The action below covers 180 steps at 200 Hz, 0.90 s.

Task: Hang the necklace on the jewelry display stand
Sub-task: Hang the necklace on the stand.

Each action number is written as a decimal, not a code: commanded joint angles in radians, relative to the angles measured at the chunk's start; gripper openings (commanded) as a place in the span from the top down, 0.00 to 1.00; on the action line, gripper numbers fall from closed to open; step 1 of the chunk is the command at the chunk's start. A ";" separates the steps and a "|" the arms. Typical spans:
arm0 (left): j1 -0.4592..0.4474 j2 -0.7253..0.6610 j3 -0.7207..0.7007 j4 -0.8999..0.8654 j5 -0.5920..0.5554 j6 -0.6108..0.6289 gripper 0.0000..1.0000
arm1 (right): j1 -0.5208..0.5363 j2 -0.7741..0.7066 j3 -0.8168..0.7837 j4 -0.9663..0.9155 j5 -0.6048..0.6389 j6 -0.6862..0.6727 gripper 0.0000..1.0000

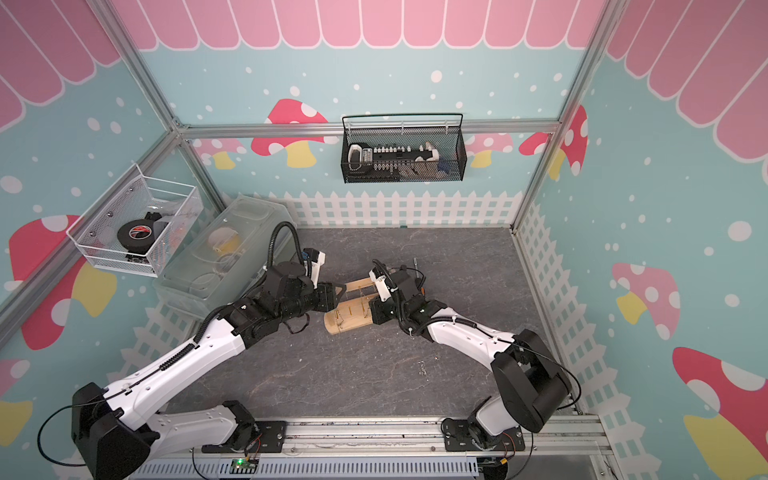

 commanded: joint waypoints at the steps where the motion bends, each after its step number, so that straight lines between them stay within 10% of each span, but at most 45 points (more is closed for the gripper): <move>1: 0.006 -0.032 -0.010 -0.006 -0.041 -0.014 0.46 | 0.004 0.022 -0.016 0.029 0.017 0.020 0.97; 180: 0.007 -0.023 -0.008 -0.015 -0.068 -0.005 0.46 | 0.004 0.028 -0.026 0.036 0.049 -0.008 0.84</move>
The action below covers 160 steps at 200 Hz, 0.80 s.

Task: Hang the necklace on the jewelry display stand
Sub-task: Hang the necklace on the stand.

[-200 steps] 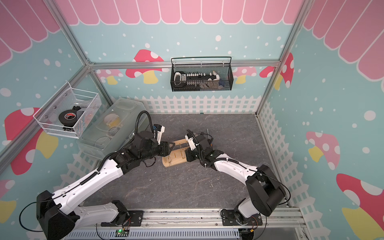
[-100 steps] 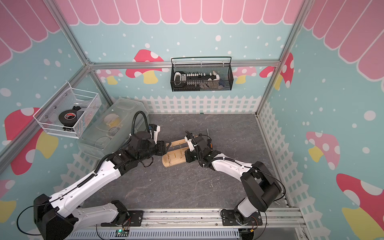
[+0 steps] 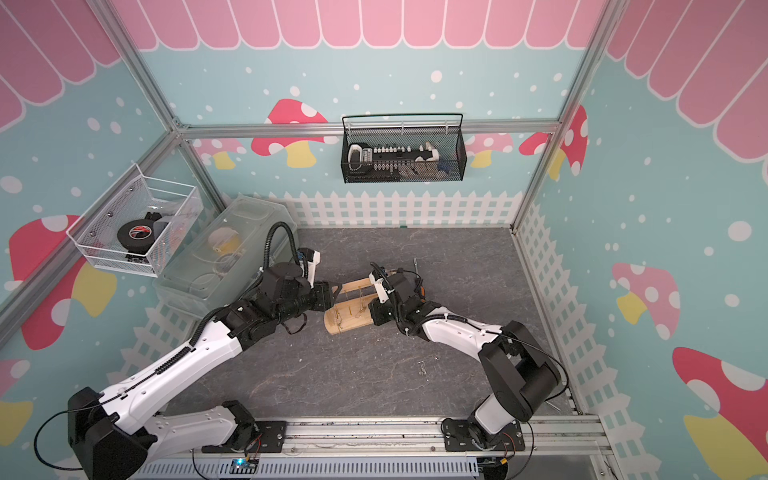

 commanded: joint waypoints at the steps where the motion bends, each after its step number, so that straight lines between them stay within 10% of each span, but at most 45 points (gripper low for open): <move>1: 0.005 -0.004 -0.002 -0.014 -0.024 -0.004 0.46 | 0.004 -0.039 -0.014 -0.012 0.020 -0.007 0.84; 160: -0.003 0.003 0.002 -0.062 -0.059 -0.022 0.51 | -0.027 -0.214 -0.161 0.011 -0.045 -0.043 0.79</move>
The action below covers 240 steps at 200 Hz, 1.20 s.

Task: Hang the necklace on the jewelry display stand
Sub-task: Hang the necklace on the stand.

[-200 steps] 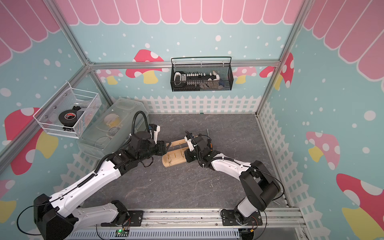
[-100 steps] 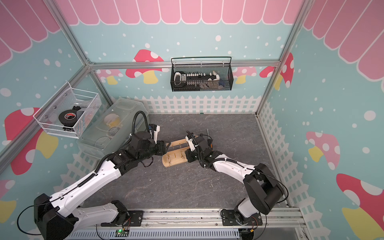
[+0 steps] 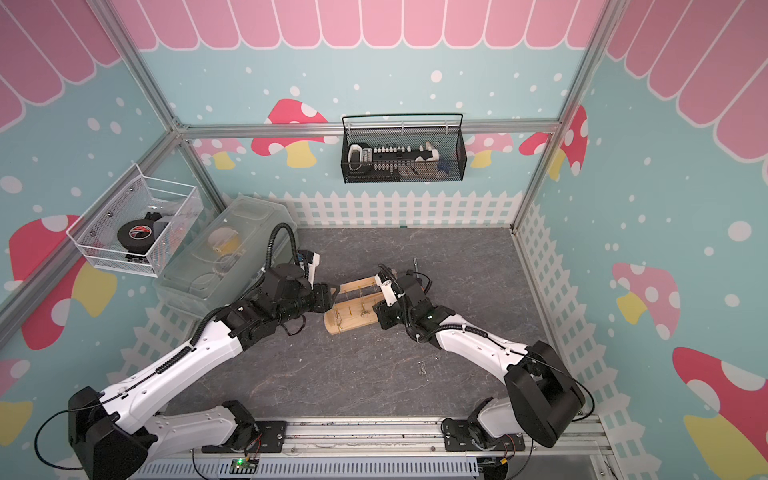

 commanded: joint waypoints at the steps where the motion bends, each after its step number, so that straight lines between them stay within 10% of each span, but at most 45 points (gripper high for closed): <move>1: -0.003 0.001 0.001 -0.024 -0.032 -0.018 0.51 | -0.014 -0.051 -0.079 0.077 -0.032 -0.001 0.79; 138: -0.003 0.002 -0.030 -0.039 -0.067 -0.022 0.50 | 0.108 0.045 -0.312 0.725 0.259 0.066 0.79; 240: -0.002 -0.007 -0.051 -0.030 -0.080 -0.015 0.50 | 0.115 0.223 -0.257 0.922 0.206 0.053 0.80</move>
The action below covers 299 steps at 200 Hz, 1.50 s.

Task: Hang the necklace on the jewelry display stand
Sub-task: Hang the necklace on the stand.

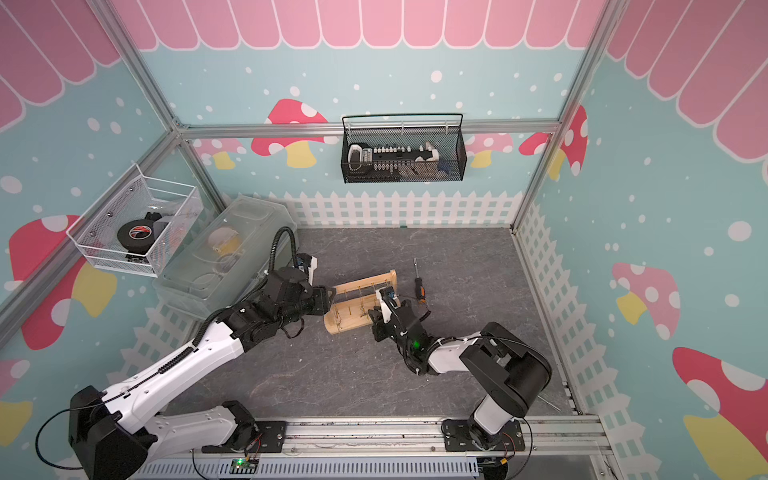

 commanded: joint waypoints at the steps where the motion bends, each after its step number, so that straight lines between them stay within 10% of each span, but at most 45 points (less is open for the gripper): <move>1: -0.001 -0.007 -0.022 -0.013 -0.024 -0.001 0.50 | 0.008 0.004 0.030 0.082 -0.006 -0.003 0.80; 299: -0.002 -0.027 -0.038 -0.004 -0.023 -0.004 0.50 | 0.024 0.040 0.056 0.075 0.004 0.007 0.98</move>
